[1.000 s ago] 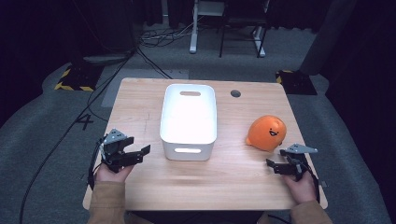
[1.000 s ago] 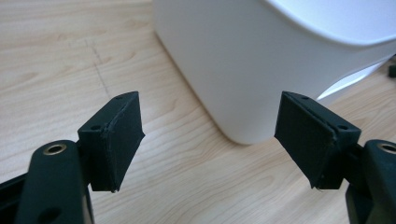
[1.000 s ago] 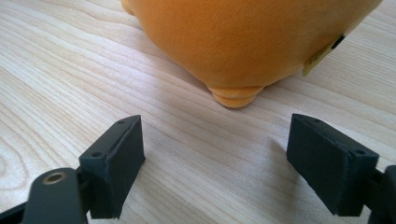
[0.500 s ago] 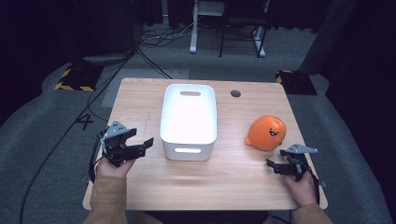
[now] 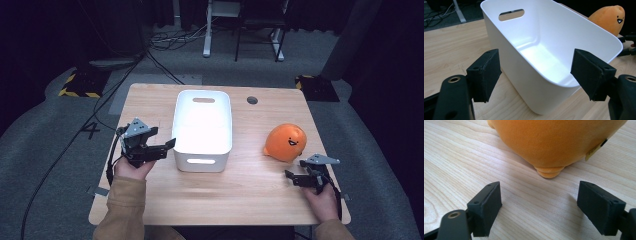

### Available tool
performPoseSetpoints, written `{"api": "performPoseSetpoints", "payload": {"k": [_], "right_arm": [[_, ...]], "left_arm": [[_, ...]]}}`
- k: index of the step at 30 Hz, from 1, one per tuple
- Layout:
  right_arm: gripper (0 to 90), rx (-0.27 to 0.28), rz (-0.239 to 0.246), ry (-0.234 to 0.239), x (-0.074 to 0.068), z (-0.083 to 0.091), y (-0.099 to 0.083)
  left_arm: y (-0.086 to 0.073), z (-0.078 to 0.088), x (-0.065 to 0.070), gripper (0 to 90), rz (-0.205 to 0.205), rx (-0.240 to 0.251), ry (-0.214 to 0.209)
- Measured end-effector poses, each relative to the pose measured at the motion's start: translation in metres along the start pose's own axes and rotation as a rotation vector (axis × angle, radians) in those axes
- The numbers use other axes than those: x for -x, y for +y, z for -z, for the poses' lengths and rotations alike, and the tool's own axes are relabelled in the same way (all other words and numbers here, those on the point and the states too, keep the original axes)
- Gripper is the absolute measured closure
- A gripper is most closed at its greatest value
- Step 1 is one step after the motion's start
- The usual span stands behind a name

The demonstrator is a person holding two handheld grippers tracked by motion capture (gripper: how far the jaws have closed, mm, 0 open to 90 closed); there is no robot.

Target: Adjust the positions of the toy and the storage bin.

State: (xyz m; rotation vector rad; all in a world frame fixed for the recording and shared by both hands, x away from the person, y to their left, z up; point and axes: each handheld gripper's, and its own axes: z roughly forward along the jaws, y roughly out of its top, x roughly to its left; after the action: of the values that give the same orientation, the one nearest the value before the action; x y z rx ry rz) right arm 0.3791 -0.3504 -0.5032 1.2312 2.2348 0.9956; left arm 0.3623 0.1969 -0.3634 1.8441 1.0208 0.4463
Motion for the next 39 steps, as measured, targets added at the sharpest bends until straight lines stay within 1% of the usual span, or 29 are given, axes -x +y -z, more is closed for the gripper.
{"api": "performPoseSetpoints", "payload": {"k": [2, 3, 4, 5, 6, 7, 8, 9, 11, 13, 15, 19, 22, 24, 25, 26, 29, 30, 31, 32, 33, 37, 39], "right_arm": [[19.5, 0.0, 0.0, 0.0, 0.0, 0.0, 0.0], [19.6, 0.001, 0.0, 0.0, 0.0, 0.0, 0.0], [19.6, 0.0, 0.0, 0.0, 0.0, 0.0, 0.0], [19.5, 0.0, 0.0, 0.0, 0.0, 0.0, 0.0], [19.5, 0.0, 0.0, 0.0, 0.0, 0.0, 0.0], [19.6, 0.001, 0.001, 0.0, 0.0, 0.0, 0.0], [19.6, 0.0, 0.0, 0.0, 0.0, 0.0, 0.0], [19.6, 0.0, 0.0, 0.0, 0.0, 0.0, 0.0], [19.5, 0.001, -0.001, 0.0, 0.0, 0.0, 0.0], [19.5, 0.001, 0.001, -0.003, 0.0, 0.0, 0.0], [19.5, 0.001, 0.001, -0.003, 0.0, 0.0, 0.0], [19.6, 0.001, 0.0, -0.003, 0.0, 0.0, 0.0], [19.6, 0.001, 0.0, -0.003, 0.0, 0.0, 0.0], [19.5, 0.001, 0.0, -0.003, 0.0, 0.0, 0.0], [19.6, 0.001, 0.001, -0.003, 0.0, 0.0, 0.0], [19.5, 0.001, 0.001, -0.003, 0.0, 0.0, 0.0], [19.6, 0.001, 0.001, -0.003, 0.0, 0.0, 0.0], [19.6, 0.001, 0.001, -0.003, 0.0, 0.0, 0.0], [19.6, 0.001, 0.001, -0.003, 0.0, 0.0, 0.0], [19.6, 0.001, 0.001, -0.003, 0.0, 0.0, 0.0], [19.6, 0.001, 0.0, -0.003, 0.0, 0.0, 0.0], [19.6, 0.001, 0.001, -0.003, 0.0, 0.0, 0.0], [19.6, 0.001, 0.001, -0.003, 0.0, 0.0, 0.0]], "left_arm": [[0.002, -0.007, 0.001, 24.6, 0.005, 0.003, 0.0], [0.002, -0.007, 0.001, 25.0, 0.005, 0.003, 0.0], [0.003, -0.013, -0.001, 25.5, 0.008, 0.0, 0.002], [0.003, -0.013, -0.001, 25.5, 0.008, 0.0, 0.002], [0.002, -0.019, -0.002, 25.5, 0.018, -0.006, 0.004], [0.002, -0.019, -0.002, 25.5, 0.018, -0.006, 0.004], [0.001, -0.027, -0.002, 25.6, 0.016, -0.016, 0.01], [0.001, -0.027, -0.002, 25.5, 0.016, -0.016, 0.01], [-0.001, -0.032, -0.001, 25.6, 0.014, -0.021, 0.025], [-0.004, -0.039, -0.001, 26.8, 0.013, -0.032, 0.029], [-0.006, -0.042, -0.002, 27.9, 0.021, -0.04, 0.022], [-0.009, -0.045, -0.001, 33.1, 0.015, -0.05, 0.012], [-0.012, -0.048, 0.001, 35.1, -0.006, -0.076, 0.018], [-0.015, -0.049, 0.002, 36.3, -0.001, -0.076, 0.011], [-0.016, -0.049, 0.002, 36.3, 0.017, -0.065, 0.005], [-0.016, -0.048, 0.003, 36.3, 0.009, -0.078, 0.008], [-0.017, -0.047, 0.007, 36.5, 0.012, -0.071, 0.013], [-0.017, -0.046, 0.009, 36.5, -0.003, -0.081, 0.016], [-0.017, -0.045, 0.011, 36.5, -0.003, -0.076, 0.021], [-0.017, -0.044, 0.012, 36.2, -0.013, -0.085, 0.021], [-0.018, -0.043, 0.015, 36.0, -0.017, -0.085, 0.022], [-0.02, -0.041, 0.02, 35.3, -0.029, -0.088, 0.024], [-0.022, -0.04, 0.025, 34.4, -0.016, -0.086, 0.015]]}}
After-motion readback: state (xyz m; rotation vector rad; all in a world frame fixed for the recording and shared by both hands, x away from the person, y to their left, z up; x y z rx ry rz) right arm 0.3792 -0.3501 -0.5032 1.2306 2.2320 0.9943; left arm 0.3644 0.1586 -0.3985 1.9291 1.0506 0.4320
